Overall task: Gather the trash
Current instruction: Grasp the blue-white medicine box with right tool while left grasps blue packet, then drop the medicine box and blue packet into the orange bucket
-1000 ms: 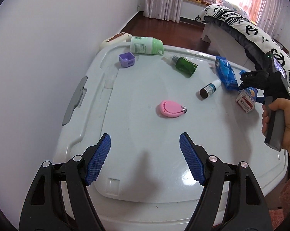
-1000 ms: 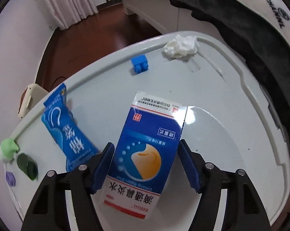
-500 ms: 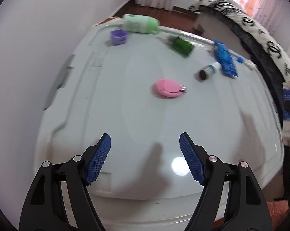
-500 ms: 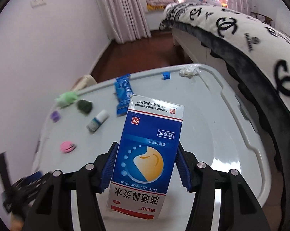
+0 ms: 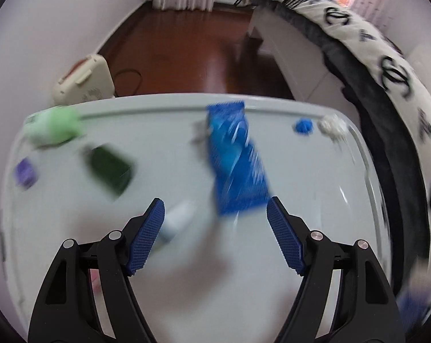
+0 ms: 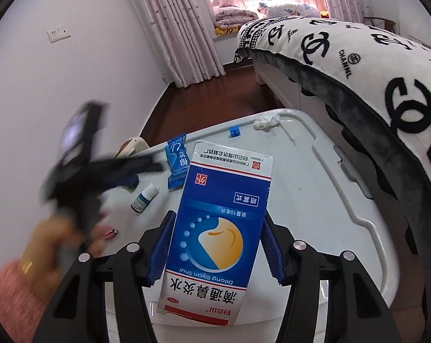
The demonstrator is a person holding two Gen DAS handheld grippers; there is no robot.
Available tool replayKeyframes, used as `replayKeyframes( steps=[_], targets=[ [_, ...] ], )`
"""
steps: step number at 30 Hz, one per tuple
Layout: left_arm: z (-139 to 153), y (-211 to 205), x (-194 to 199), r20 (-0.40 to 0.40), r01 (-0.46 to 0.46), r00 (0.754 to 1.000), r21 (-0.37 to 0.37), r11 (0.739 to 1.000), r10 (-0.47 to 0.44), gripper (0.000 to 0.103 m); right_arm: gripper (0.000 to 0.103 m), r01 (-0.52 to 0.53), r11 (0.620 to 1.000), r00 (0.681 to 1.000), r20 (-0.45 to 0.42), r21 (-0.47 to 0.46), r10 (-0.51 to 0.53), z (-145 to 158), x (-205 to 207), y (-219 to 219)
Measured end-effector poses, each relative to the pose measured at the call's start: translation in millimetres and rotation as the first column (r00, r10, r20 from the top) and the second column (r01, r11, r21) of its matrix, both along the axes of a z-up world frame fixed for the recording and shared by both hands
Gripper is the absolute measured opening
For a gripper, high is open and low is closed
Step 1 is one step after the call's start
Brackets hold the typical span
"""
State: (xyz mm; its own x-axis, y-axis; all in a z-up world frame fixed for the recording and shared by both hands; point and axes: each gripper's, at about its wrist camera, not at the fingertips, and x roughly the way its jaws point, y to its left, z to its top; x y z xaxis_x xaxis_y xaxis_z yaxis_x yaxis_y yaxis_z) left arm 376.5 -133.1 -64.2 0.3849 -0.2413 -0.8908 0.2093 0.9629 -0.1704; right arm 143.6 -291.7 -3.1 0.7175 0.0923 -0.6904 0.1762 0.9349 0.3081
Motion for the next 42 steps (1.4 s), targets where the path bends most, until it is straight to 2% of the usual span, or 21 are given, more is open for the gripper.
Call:
replayKeyframes(
  steps=[3, 5, 8, 9, 10, 12, 13, 15, 18, 20, 23, 25, 29, 31, 33, 35, 39, 40, 42],
  targets=[
    [-26.7, -26.1, 34.3, -0.047, -0.038, 0.998, 0.079, 0.996, 0.042, 0.073, 0.056, -0.003, 0.999, 1.000, 0.013, 0.050, 0.002, 3.8, -0.8, -8.7],
    [-40.2, -34.6, 45.8, -0.071, -0.042, 0.996, 0.105, 0.994, 0.050, 0.073, 0.056, -0.010, 0.997, 1.000, 0.024, 0.070, 0.008, 6.4, 0.2, -12.0],
    [-42.3, -47.6, 45.8, -0.010, -0.018, 1.000, 0.179, 0.984, 0.020, 0.071, 0.056, -0.021, 0.996, 1.000, 0.018, 0.082, 0.020, 4.1, 4.1, -11.4],
    [-40.9, -48.9, 43.9, 0.002, -0.003, 1.000, 0.162, 0.987, 0.003, 0.051, 0.056, -0.023, 0.996, 1.000, 0.014, 0.090, 0.022, 2.6, 4.9, -11.3],
    [-37.8, -48.8, 41.9, 0.016, -0.005, 1.000, 0.177, 0.984, 0.002, 0.039, 0.056, -0.026, 0.995, 1.000, 0.009, 0.100, 0.025, 1.2, 6.1, -11.4],
    [-35.2, -43.9, 40.0, -0.018, 0.003, 1.000, 0.143, 0.990, 0.000, 0.034, 0.056, -0.023, 0.994, 1.000, 0.005, 0.104, 0.023, 0.0, 7.7, -11.1],
    [-30.7, -36.4, 36.4, -0.034, -0.002, 0.999, 0.101, 0.995, 0.006, 0.031, 0.056, -0.019, 0.995, 1.000, 0.005, 0.098, 0.018, 0.1, 7.7, -10.7],
    [-17.3, -25.8, 25.7, -0.028, 0.003, 1.000, 0.064, 0.998, -0.002, 0.027, 0.056, -0.010, 0.996, 1.000, 0.006, 0.084, 0.009, -0.2, 7.7, -10.6],
    [18.7, -5.4, -16.5, 0.008, 0.048, 0.999, 0.015, 0.999, -0.048, 0.027, 0.056, -0.014, 0.998, 1.000, 0.000, 0.063, 0.014, -2.0, 7.2, -6.6],
    [46.2, 19.8, -64.0, 0.030, 0.085, 0.996, -0.008, 0.996, -0.084, 0.027, 0.056, -0.028, 0.999, 1.000, -0.009, 0.047, 0.028, -4.7, 7.8, -1.4],
    [73.0, 51.1, -134.2, 0.073, 0.139, 0.987, 0.021, 0.990, -0.140, 0.027, 0.056, -0.087, 0.996, 0.996, -0.019, 0.033, 0.088, -7.0, 5.8, 14.2],
    [76.0, 77.5, -184.2, 0.059, 0.156, 0.986, 0.017, 0.988, -0.157, 0.027, 0.056, -0.138, 0.990, 0.990, -0.016, 0.019, 0.138, -5.9, 2.1, 29.3],
    [54.3, 121.6, -260.4, -0.012, 0.146, 0.989, 0.012, 0.989, -0.146, 0.027, 0.056, -0.267, 0.964, 0.964, -0.011, 0.003, 0.267, -1.3, -17.8, 72.1],
    [31.7, 141.1, -294.4, -0.096, 0.112, 0.989, -0.021, 0.993, -0.113, 0.027, 0.056, -0.303, 0.953, 0.953, -0.023, 0.017, 0.303, -0.6, -29.8, 88.4],
    [11.1, 148.7, -316.5, -0.166, 0.101, 0.981, -0.031, 0.994, -0.105, 0.027, 0.056, -0.348, 0.937, 0.936, -0.057, -0.008, 0.347, -3.7, -48.0, 109.9],
    [-14.1, 150.9, -338.1, -0.224, 0.119, 0.968, 0.014, 0.993, -0.113, 0.027, 0.056, -0.392, 0.920, 0.914, -0.115, -0.016, 0.388, -13.5, -69.6, 127.8],
    [-55.8, 154.1, -352.8, -0.334, 0.093, 0.939, 0.004, 0.996, -0.086, 0.029, 0.056, -0.444, 0.896, 0.866, -0.252, 0.007, 0.431, -42.8, -105.4, 150.1],
    [-65.4, 156.3, -354.2, -0.358, 0.063, 0.932, 0.000, 0.998, -0.059, 0.034, 0.057, -0.450, 0.893, 0.854, -0.295, -0.002, 0.430, -52.7, -112.0, 154.5],
    [-82.5, 158.7, -354.6, -0.416, 0.022, 0.909, -0.027, 0.999, -0.031, 0.055, 0.058, -0.447, 0.895, 0.834, -0.360, 0.002, 0.418, -69.7, -117.2, 158.6]
  ],
)
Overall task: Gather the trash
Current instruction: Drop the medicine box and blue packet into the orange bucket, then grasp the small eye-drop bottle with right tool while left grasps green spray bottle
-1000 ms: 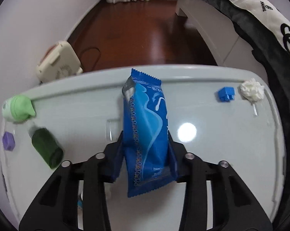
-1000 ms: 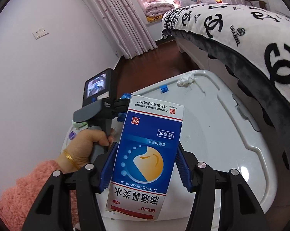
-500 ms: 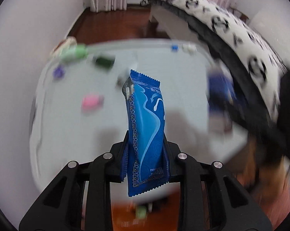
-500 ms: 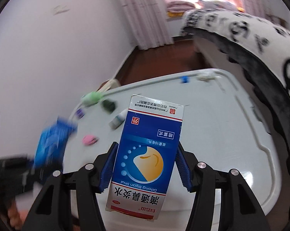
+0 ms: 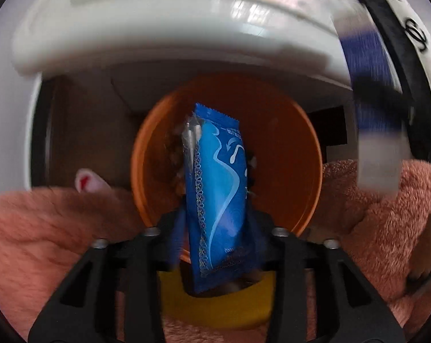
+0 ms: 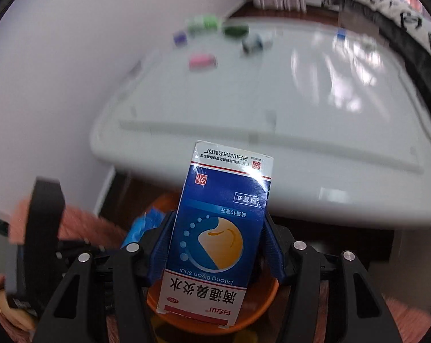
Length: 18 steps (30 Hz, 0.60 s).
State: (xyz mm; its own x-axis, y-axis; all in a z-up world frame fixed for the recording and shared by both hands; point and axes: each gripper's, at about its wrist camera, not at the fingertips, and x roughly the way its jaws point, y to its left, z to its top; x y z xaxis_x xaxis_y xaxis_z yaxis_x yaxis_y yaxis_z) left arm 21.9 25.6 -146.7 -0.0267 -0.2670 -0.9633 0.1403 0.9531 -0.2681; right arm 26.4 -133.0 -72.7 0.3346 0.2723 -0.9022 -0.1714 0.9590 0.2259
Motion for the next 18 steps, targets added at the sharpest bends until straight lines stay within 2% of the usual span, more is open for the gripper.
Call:
replayKeyframes(
  steps=[1, 3, 5, 8, 15, 18],
  targets=[
    [-4.2, 0.9, -0.1, -0.012, -0.010, 1.000, 0.000, 1.000, 0.010, 0.070, 0.063, 0.006, 1.000, 0.999, -0.042, -0.004, -0.006, -9.1, -1.6, 2.5],
    [-8.6, -0.1, 0.4, -0.010, -0.013, 1.000, 0.005, 1.000, 0.013, 0.074, 0.082, 0.010, 1.000, 0.995, -0.104, -0.019, -0.012, -23.2, -6.6, 8.5],
    [-8.3, 0.6, 1.7, -0.011, -0.013, 1.000, -0.007, 1.000, 0.013, 0.074, 0.082, 0.018, 0.998, 0.996, -0.091, -0.055, -0.023, -23.3, -6.9, 8.3],
    [-0.1, 8.1, -0.5, 0.012, -0.024, 1.000, -0.024, 0.999, 0.025, 0.074, 0.082, 0.054, 0.997, 0.995, -0.081, -0.051, -0.058, -15.0, -1.1, 2.2],
    [32.5, 4.4, 16.7, 0.125, -0.012, 0.992, 0.005, 1.000, 0.011, 0.074, 0.082, 0.128, 0.991, 0.992, -0.002, -0.033, -0.128, 18.2, 22.9, -14.7],
    [50.0, 7.1, 43.0, 0.185, -0.027, 0.982, -0.001, 1.000, 0.027, 0.074, 0.082, 0.164, 0.986, 0.986, 0.023, -0.037, -0.164, 28.8, 40.8, -25.9]
  ],
)
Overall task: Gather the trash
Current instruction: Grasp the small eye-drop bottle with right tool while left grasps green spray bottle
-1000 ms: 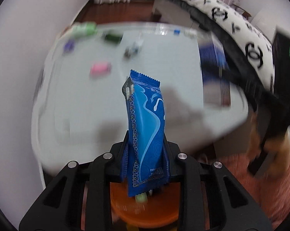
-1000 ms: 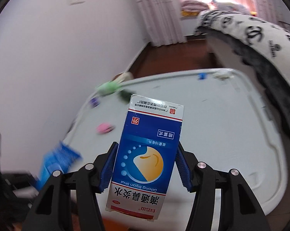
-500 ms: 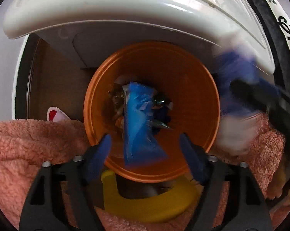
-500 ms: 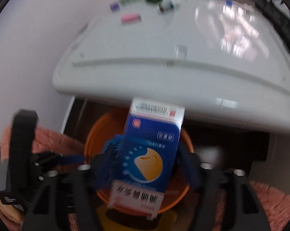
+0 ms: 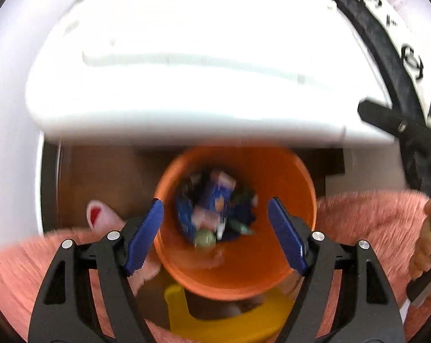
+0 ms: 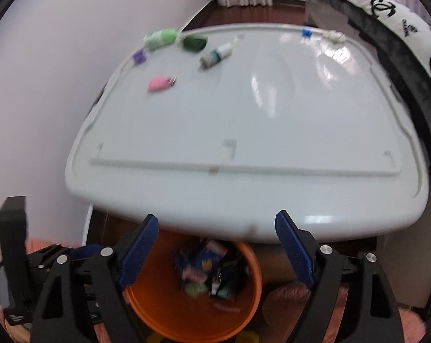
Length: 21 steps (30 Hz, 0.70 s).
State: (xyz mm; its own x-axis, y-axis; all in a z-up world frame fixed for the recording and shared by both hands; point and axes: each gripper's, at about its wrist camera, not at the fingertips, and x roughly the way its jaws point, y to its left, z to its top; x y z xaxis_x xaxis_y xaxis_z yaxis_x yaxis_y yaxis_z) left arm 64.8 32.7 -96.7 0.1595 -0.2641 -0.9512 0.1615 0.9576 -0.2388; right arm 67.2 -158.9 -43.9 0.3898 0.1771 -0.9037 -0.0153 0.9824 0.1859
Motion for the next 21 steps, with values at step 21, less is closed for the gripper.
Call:
replayKeyframes(
  steps=[21],
  targets=[
    [40.7, 56.5, 99.4, 0.282, -0.289, 0.918, -0.005, 0.957, 0.279, 0.080, 0.045, 0.280, 0.956, 0.959, -0.015, -0.088, -0.283, -40.5, 276.6, 44.1]
  ],
)
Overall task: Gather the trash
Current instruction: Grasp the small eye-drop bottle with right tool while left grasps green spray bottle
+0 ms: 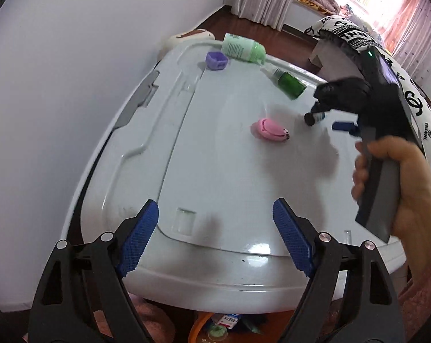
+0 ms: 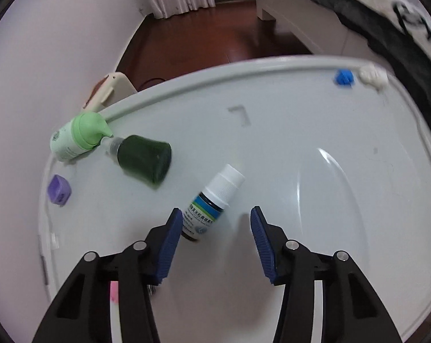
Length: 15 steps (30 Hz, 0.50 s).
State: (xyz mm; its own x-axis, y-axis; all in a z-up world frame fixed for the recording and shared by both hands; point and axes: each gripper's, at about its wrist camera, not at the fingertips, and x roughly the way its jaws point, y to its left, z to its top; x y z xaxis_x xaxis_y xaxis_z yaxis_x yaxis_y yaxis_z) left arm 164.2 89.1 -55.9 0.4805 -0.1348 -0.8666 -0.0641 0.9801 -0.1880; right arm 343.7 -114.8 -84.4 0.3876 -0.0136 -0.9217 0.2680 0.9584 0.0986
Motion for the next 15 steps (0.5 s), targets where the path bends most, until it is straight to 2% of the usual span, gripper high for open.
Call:
replayKeyframes(
  steps=[2, 4, 5, 6, 8, 10, 13, 15],
  targets=[
    [-2.7, 1.0, 1.6, -0.010, 0.001, 1.000, 0.001, 1.000, -0.001, 0.080, 0.040, -0.044, 0.999, 0.999, -0.020, -0.012, 0.043, -3.5, 7.6, 8.6],
    [-5.0, 0.8, 1.0, -0.016, 0.005, 1.000, -0.003, 1.000, -0.005, 0.080, 0.037, -0.043, 0.999, 0.997, -0.057, -0.004, 0.043, -10.9, 11.9, 9.2],
    [-5.4, -0.7, 0.6, -0.018, 0.011, 1.000, -0.007, 1.000, -0.011, 0.080, 0.033, -0.043, 0.999, 0.998, -0.046, -0.020, 0.043, -10.5, 12.6, 9.9],
    [-4.9, -2.5, -0.7, -0.015, 0.021, 1.000, -0.002, 1.000, -0.021, 0.080, 0.024, -0.057, 0.998, 0.997, -0.047, -0.036, 0.056, -11.0, 13.9, 10.9],
    [-4.6, -5.9, -1.1, -0.009, 0.029, 1.000, 0.014, 0.999, -0.028, 0.080, 0.023, -0.092, 0.995, 0.995, -0.040, -0.035, 0.091, -8.0, 10.5, 10.4],
    [-3.3, -7.1, -1.6, -0.010, 0.027, 1.000, 0.012, 1.000, -0.027, 0.080, 0.023, -0.116, 0.993, 0.993, -0.012, 0.003, 0.116, 0.4, 0.7, 4.3],
    [0.0, -11.2, 1.8, -0.019, 0.032, 0.999, -0.020, 0.999, -0.032, 0.080, 0.023, -0.180, 0.983, 0.981, 0.077, 0.020, 0.178, 29.1, -31.1, -12.0],
    [3.7, -17.5, 4.8, -0.015, 0.042, 0.999, -0.027, 0.999, -0.043, 0.080, 0.023, -0.250, 0.968, 0.958, 0.148, 0.005, 0.247, 50.5, -66.6, -25.5]
  ],
)
